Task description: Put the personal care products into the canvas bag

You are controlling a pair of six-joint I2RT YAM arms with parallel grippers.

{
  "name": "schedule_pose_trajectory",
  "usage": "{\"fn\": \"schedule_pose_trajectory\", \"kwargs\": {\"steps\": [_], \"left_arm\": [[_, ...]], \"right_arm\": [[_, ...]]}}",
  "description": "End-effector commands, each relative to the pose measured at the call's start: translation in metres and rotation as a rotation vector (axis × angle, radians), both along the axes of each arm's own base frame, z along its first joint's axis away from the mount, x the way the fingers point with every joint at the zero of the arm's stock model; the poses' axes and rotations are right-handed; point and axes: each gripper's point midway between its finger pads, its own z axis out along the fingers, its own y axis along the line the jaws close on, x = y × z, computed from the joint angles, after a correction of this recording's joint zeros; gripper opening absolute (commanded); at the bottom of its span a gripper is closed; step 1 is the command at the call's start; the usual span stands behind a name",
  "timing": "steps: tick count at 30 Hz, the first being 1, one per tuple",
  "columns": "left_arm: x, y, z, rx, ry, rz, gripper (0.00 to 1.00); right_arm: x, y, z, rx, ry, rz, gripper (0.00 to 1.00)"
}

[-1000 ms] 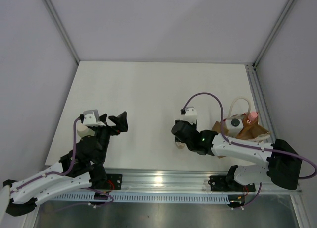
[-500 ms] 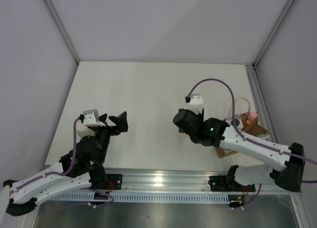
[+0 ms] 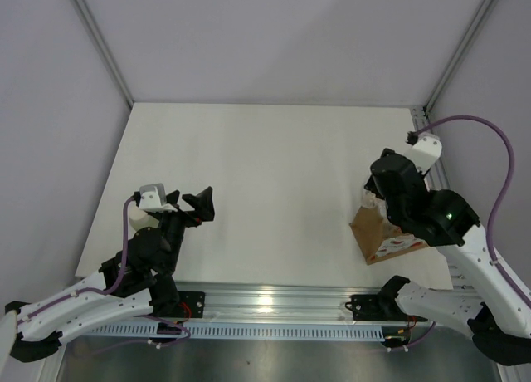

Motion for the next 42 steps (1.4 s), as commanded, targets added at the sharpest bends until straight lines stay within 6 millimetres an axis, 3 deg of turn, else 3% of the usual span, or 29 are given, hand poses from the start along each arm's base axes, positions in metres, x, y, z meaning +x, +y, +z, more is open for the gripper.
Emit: {"fn": "schedule_pose_trajectory", "kwargs": {"steps": [1, 5, 10, 12, 25, 35, 38, 42], "left_arm": [[-0.001, -0.005, 0.004, -0.020, -0.014, -0.020, 0.99], [-0.001, -0.005, 0.004, -0.022, -0.014, -0.023, 0.99], [-0.001, -0.005, 0.004, -0.023, -0.014, -0.025, 0.99], [-0.001, -0.005, 0.006, -0.028, -0.016, -0.026, 0.99], [-0.003, -0.007, 0.006, -0.040, -0.017, -0.046, 0.99], [-0.003, -0.009, 0.008, -0.044, -0.018, -0.053, 0.99], [-0.003, -0.008, 0.007, -0.041, -0.016, -0.051, 0.99], [-0.004, -0.007, 0.007, -0.054, -0.021, -0.051, 0.99]], "right_arm": [[-0.010, -0.049, 0.048, 0.058, -0.144, -0.147, 0.00], [-0.023, -0.089, 0.060, 0.042, -0.177, -0.271, 0.00], [-0.027, -0.113, 0.055, -0.014, -0.159, -0.369, 0.00], [-0.024, -0.119, 0.044, -0.028, -0.137, -0.408, 0.00], [-0.012, -0.156, -0.020, 0.053, -0.023, -0.507, 0.00], [0.002, -0.170, -0.033, 0.029, -0.047, -0.557, 0.00], [0.000, -0.174, -0.034, 0.016, -0.061, -0.574, 0.00], [-0.005, -0.184, -0.050, -0.030, -0.035, -0.625, 0.00]]}}
